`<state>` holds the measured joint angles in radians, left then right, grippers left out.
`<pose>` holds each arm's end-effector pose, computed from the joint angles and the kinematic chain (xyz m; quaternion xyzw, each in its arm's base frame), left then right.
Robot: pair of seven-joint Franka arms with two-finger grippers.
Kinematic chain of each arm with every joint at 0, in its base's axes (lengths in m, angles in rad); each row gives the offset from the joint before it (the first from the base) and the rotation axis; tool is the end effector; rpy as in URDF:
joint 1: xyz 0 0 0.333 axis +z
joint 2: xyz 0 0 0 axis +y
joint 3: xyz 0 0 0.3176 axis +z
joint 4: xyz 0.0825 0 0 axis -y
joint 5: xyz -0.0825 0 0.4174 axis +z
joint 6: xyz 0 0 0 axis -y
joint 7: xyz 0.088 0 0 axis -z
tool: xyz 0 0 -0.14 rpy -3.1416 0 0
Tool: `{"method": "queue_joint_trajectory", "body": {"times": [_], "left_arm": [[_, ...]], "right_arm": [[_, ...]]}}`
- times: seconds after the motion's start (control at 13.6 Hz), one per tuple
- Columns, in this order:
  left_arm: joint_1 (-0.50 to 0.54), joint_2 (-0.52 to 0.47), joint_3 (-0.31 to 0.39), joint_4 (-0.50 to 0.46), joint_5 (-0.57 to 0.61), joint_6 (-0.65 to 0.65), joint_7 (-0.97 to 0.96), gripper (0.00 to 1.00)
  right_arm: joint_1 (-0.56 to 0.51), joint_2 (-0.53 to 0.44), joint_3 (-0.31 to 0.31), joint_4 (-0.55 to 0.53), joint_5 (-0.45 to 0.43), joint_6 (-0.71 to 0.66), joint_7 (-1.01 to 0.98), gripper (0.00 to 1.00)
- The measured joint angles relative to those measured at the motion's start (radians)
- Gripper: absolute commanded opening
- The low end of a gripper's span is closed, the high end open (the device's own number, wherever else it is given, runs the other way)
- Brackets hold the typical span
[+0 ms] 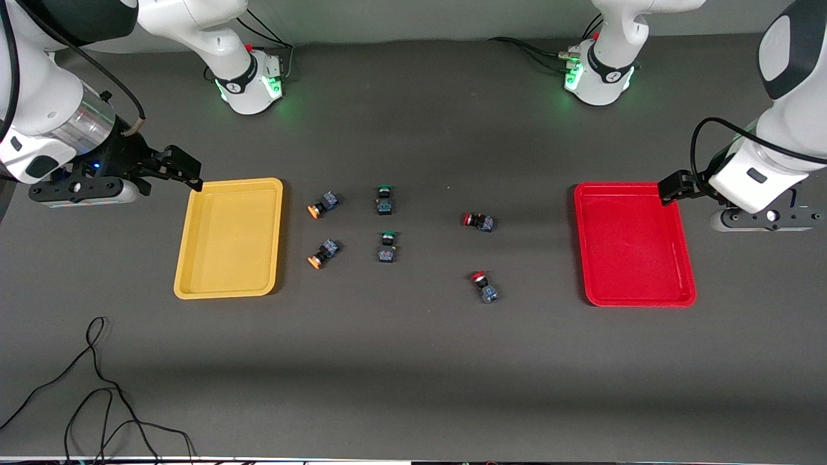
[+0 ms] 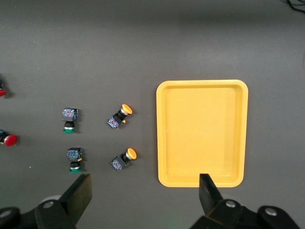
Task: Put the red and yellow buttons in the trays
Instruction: 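Move the right gripper to a yellow button while the left gripper reaches a red button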
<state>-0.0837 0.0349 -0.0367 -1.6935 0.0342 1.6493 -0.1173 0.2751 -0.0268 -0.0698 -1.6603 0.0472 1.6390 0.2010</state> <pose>0.5916 -0.0668 0.5171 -0.9991 0.0036 0.0373 0.0209 0.5710 0.1249 0.5695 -0.9997 -0.0006 0.0023 0.0245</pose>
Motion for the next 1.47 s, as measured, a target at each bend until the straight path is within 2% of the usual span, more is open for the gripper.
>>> {"method": "queue_joint_trajectory", "body": {"times": [0.52, 0.81, 1.03, 1.25, 1.47], "left_arm": [[-0.001, 0.007, -0.006, 0.0, -0.001, 0.002, 0.0, 1.0], [0.0, 0.007, -0.004, 0.0, -0.001, 0.0, -0.001, 1.0], [-0.005, 0.013, -0.01, -0.033, -0.017, 0.01, -0.001, 1.0], [-0.041, 0.051, -0.016, -0.176, -0.085, 0.202, -0.049, 1.0], [-0.147, 0.129, -0.024, -0.263, -0.1, 0.366, -0.244, 1.0]], "right_arm": [[0.001, 0.01, -0.004, -0.001, -0.002, -0.024, -0.001, 1.0], [0.066, 0.102, 0.0, -0.003, -0.076, -0.031, -0.029, 1.0], [0.071, 0.135, -0.006, -0.018, -0.071, -0.062, -0.059, 1.0], [0.078, 0.104, -0.006, -0.101, 0.05, -0.073, 0.193, 1.0], [0.17, 0.092, -0.001, -0.224, 0.063, 0.037, 0.454, 1.0]]}}
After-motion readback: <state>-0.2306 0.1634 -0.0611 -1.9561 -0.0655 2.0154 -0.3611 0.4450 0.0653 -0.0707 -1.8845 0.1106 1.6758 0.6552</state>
